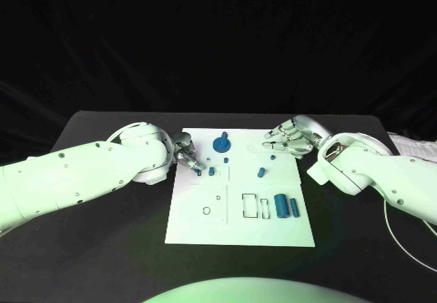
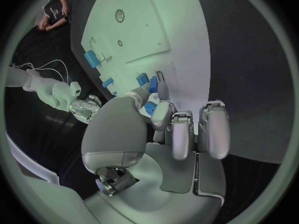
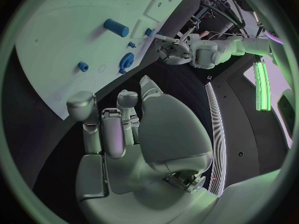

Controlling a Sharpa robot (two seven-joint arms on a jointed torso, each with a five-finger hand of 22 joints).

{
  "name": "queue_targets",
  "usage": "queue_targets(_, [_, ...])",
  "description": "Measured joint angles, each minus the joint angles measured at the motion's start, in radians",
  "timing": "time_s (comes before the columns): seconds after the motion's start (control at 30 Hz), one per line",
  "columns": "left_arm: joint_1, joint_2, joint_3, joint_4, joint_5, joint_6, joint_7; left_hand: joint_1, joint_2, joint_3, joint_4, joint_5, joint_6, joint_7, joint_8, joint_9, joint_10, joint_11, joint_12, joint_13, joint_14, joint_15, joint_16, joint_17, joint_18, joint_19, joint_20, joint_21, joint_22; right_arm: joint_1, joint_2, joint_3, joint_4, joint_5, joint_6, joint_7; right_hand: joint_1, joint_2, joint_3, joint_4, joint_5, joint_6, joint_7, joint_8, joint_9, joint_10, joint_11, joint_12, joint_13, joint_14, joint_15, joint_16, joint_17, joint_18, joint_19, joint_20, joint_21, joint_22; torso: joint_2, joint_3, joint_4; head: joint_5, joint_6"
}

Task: Assemble the parts on the task board

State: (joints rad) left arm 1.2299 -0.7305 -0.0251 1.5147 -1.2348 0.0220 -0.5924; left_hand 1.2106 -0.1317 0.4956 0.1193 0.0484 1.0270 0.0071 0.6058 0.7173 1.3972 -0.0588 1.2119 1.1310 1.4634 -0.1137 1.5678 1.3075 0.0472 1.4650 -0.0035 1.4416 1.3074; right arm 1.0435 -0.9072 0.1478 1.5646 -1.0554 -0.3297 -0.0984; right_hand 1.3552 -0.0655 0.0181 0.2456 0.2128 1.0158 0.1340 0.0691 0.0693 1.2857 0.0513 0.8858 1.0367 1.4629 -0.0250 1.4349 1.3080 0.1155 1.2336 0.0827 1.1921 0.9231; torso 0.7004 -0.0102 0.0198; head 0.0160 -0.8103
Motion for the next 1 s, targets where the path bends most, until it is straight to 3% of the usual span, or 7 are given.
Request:
queue_targets(0.5, [-0.041,-0.019,-0.001,0.030,-0.056,-0.164,0.016,0.000,0.000,0.000,0.000,-0.003,0.002,0.001,-0.001,-0.001,0.000,0.000,0.004,0.002,0.000,0.000,0.000,0.000,0.000,0.000,0.000,0.006,0.000,-0.003,-0.004,0.000,0.000,0.002,0.000,0.002,0.000,0.000,-0.003,0.003,0.000,0.000,0.000,0.000,0.000,0.000,0.000,0.000,0.000,0.000,0.000,0.000,0.000,0.000,0.000,0.000,0.000,0.000,-0.001,-0.0006,0.0012,0.001,0.000])
queue_targets(1.0, [-0.062,-0.013,-0.001,0.020,-0.115,-0.177,0.014,0.000,0.000,0.000,0.000,-0.002,0.003,0.001,-0.003,-0.001,0.002,-0.002,0.004,0.005,0.000,0.000,0.000,0.000,0.000,0.000,0.000,0.011,0.000,-0.005,-0.005,0.000,0.000,0.003,0.000,0.004,0.000,0.000,-0.003,0.003,0.000,0.000,0.000,0.000,0.000,0.000,0.000,0.000,0.000,0.000,0.000,-0.004,0.000,0.000,0.000,0.000,0.000,0.000,0.001,-0.0012,0.0004,0.005,-0.004])
